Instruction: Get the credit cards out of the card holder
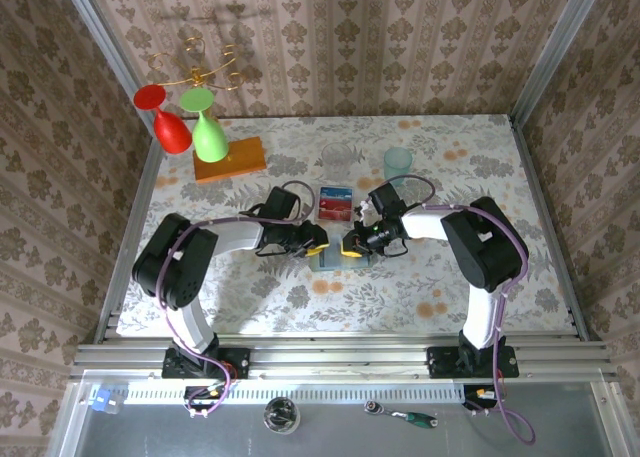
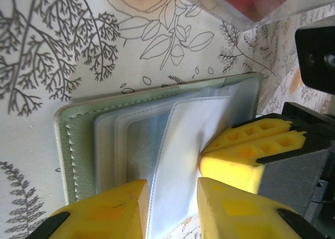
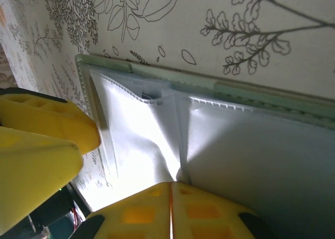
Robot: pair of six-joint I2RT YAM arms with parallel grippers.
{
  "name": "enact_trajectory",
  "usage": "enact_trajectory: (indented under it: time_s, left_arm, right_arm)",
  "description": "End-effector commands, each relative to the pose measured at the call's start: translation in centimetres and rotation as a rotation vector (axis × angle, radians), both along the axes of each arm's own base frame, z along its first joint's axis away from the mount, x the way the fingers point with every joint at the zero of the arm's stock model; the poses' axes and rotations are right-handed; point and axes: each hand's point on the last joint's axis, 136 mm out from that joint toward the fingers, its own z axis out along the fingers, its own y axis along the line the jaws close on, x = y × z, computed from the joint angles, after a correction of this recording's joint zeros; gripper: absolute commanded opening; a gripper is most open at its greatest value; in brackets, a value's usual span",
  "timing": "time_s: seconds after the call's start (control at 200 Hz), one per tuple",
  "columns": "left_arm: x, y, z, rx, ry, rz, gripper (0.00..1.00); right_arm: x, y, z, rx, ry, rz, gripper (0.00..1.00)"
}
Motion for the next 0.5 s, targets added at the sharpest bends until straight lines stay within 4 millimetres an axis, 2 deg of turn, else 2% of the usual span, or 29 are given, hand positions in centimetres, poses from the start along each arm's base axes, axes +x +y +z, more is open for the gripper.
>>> enact_trajectory:
  time_s: [0.0,0.315,0.495]
  left_arm:
    - [0.13,-0.68,0.05,-0.001,0.006,-0.022,0.32]
    - [-0.18,-1.06,-0.61,0.011,0.028,-0.034,0.32]
    - [-0.21,-1.52,-0.26,-0.004,0.022,-0.044,0.31]
  right_arm:
    - [-1.03,-0.76,-2.34,-0.03,0.05,0.004,0.1]
    - [-1.05,-0.97,-2.49,-0.025,0.053,-0.002,0.1]
    - [-1.05,-1.09,-2.58,-0.026,0.054,-0.006,0.1]
